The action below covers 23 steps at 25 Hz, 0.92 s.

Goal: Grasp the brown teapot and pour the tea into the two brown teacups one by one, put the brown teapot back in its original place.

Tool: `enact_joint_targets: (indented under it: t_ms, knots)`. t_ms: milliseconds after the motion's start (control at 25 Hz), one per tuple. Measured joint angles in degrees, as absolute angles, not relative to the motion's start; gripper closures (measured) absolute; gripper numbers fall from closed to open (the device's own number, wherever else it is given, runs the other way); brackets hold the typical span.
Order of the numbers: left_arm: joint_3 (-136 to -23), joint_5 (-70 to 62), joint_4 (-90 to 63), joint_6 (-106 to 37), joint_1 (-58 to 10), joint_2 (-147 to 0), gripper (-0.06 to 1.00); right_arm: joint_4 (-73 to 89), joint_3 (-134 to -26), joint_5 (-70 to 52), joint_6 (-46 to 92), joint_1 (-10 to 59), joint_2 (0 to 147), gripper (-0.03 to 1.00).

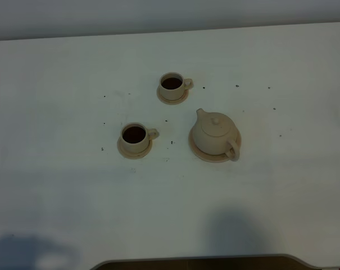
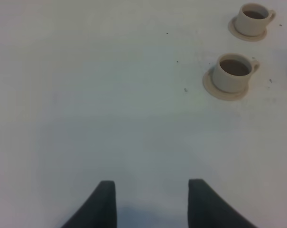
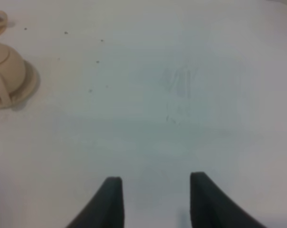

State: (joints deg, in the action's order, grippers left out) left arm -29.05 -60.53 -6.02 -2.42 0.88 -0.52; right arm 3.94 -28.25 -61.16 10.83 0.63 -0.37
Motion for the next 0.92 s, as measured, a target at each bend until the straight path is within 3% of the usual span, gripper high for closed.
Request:
enact_joint_targets:
  t_ms: [920]
  knots:
    - [-29.05,-60.53,-6.02,-2.42,0.88,-0.52,0.59,3.94,-28.25,-61.16,10.82,0.63,-0.37,0.62]
